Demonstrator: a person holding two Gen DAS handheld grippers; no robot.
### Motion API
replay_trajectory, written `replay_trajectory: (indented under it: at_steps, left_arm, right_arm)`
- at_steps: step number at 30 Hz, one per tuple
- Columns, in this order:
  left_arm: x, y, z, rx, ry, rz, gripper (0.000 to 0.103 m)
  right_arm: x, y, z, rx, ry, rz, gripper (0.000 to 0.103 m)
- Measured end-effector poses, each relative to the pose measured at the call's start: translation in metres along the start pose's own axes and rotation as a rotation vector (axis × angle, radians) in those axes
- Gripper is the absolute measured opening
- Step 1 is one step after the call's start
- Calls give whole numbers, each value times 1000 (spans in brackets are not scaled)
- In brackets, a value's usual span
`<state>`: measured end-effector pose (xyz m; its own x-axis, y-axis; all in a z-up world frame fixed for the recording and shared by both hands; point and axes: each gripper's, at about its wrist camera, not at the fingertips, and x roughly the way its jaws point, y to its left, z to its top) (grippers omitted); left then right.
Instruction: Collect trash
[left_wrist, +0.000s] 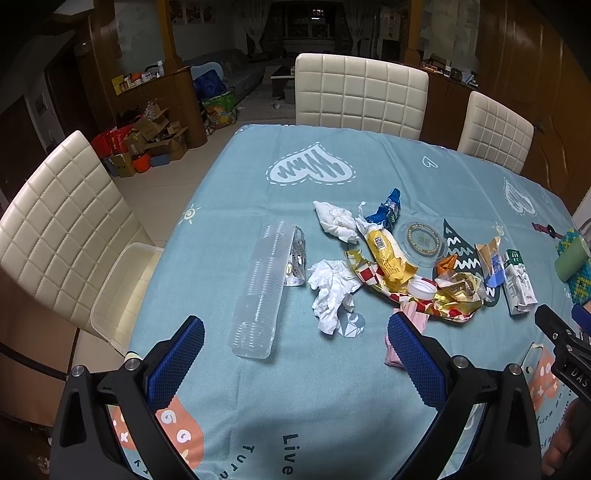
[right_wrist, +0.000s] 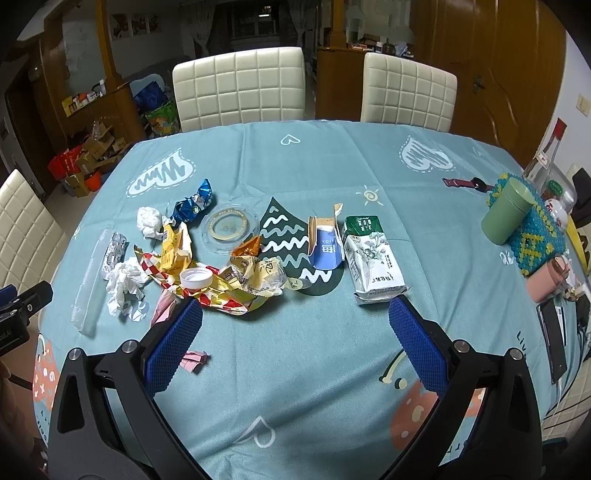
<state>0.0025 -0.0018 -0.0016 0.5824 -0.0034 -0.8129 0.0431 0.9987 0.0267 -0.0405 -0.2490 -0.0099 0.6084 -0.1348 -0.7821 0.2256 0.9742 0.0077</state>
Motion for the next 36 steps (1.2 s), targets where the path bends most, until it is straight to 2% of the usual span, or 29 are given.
replay_trajectory:
  at_steps: [36]
  left_arm:
    - [3,-3,-2,15,18,-3,97]
  right_arm:
    - [3,-2,1,0,17,-6,100]
